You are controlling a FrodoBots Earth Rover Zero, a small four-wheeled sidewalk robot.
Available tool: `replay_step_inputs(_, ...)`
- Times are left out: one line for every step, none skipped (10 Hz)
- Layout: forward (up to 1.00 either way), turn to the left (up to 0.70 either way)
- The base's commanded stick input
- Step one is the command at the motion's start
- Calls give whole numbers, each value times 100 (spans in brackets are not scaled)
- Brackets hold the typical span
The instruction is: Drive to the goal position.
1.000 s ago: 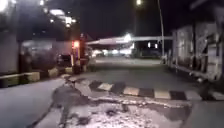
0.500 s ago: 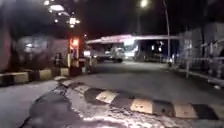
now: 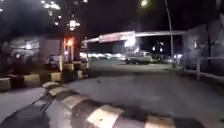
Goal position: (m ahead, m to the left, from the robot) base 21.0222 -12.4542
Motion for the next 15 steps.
replay_step_inputs(100,0)
replay_step_inputs(100,0)
replay_step_inputs(100,0)
replay_step_inputs(100,0)
replay_step_inputs(100,-6)
replay_step_inputs(100,-26)
replay_step_inputs(100,-40)
replay_step_inputs(100,-39)
replay_step_inputs(100,-27)
replay_step_inputs(100,-15)
replay_step_inputs(100,-6)
replay_step_inputs(100,0)
replay_step_inputs(100,0)
replay_step_inputs(100,0)
replay_step_inputs(100,0)
